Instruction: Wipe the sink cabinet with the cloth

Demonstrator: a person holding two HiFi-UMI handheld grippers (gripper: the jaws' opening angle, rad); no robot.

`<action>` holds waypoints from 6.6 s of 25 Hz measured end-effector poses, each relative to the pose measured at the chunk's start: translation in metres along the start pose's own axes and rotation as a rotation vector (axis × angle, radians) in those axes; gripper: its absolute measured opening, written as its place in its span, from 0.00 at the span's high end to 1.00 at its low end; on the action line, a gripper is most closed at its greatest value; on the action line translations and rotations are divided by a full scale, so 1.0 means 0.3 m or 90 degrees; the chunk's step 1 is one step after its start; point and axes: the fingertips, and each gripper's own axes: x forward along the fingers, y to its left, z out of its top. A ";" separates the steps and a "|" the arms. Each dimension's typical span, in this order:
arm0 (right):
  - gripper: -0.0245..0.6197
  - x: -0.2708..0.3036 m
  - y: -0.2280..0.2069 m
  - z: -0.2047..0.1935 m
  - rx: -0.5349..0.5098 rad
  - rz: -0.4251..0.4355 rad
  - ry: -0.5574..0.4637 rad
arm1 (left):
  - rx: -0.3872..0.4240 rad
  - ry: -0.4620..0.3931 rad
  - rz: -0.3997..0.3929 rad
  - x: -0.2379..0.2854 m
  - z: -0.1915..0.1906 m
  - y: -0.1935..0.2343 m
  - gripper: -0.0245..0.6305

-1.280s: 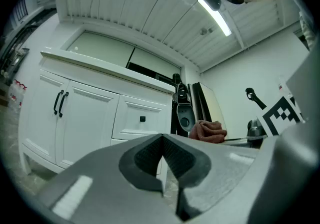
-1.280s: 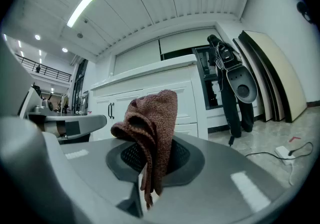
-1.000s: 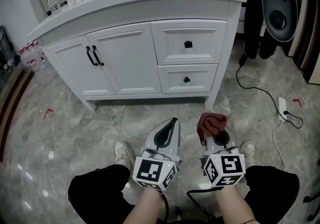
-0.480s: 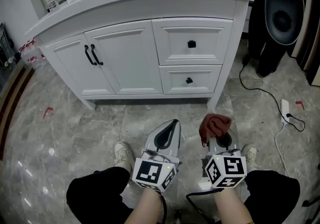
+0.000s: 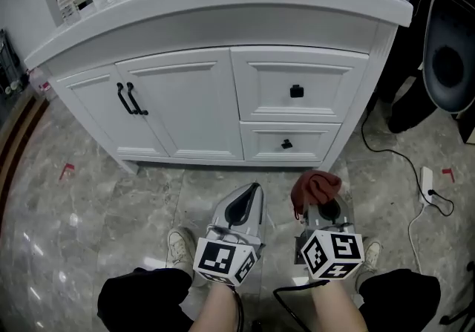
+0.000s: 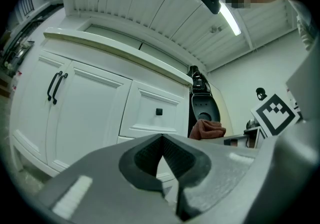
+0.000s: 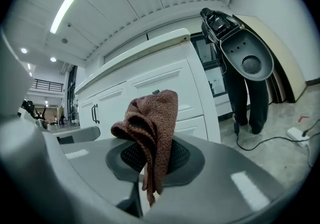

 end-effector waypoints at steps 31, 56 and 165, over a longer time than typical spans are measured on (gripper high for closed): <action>0.84 0.628 0.441 0.489 -0.173 0.179 -0.123 | 0.052 -0.041 0.033 0.285 0.238 0.369 0.96; 0.84 0.485 -0.039 0.584 -0.175 0.057 -0.111 | 0.013 -0.030 -0.043 0.423 0.139 0.120 0.96; 0.85 0.497 -0.101 0.160 -0.101 0.021 0.024 | 0.026 0.023 0.029 0.397 -0.033 0.285 0.96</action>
